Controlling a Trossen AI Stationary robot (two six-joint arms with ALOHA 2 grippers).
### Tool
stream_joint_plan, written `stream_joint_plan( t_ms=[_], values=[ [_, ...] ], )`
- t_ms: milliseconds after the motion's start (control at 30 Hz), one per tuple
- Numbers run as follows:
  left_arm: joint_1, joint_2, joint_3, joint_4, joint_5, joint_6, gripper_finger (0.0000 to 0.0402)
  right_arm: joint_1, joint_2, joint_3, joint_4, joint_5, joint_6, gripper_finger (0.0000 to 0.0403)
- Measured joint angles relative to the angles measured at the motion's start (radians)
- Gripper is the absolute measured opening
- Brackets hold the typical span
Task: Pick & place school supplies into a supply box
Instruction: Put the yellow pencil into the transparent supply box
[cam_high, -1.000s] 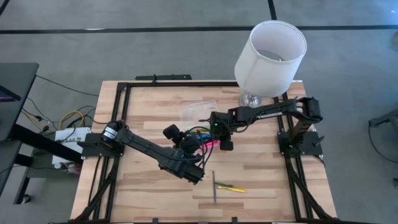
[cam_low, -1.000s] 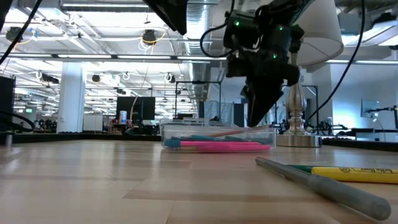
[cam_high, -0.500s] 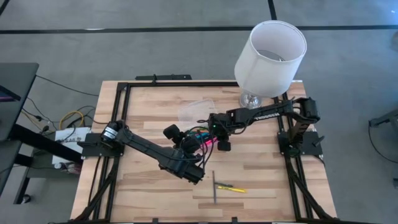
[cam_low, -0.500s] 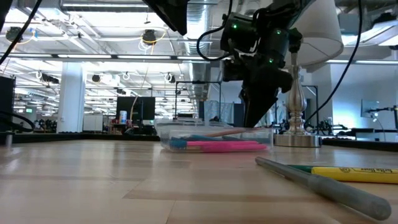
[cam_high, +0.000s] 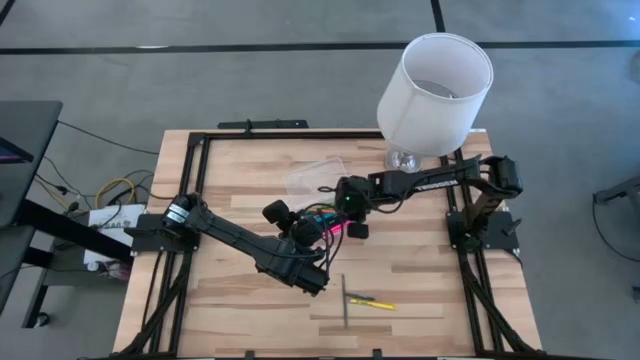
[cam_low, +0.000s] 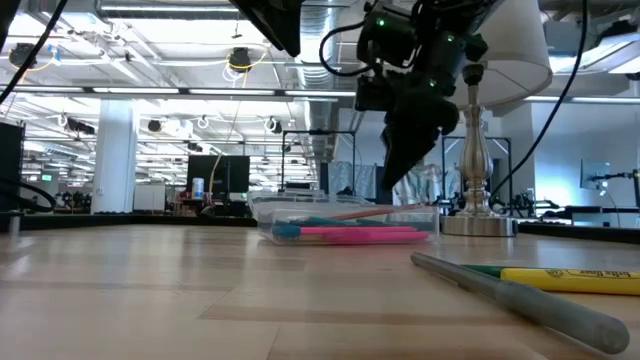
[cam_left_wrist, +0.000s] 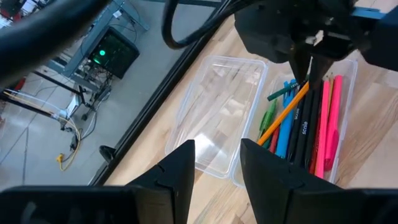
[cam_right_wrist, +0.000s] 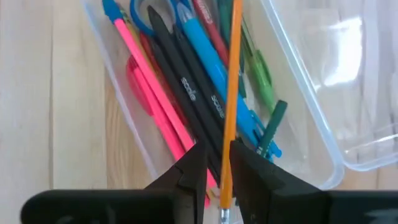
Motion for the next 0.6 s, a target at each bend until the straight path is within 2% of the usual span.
stream_joint_plan(
  t_ms=[200,600],
  values=[
    [0.0,0.0,0.0,0.0,0.0,-0.006,0.0123,-0.034,0.023,-0.003,-0.028,-0.055,-0.032,0.0077],
    [0.0,0.0,0.0,0.0,-0.008,-0.006,0.0123,-0.031,0.022,0.0,-0.022,-0.055,-0.063,0.0168]
  ],
)
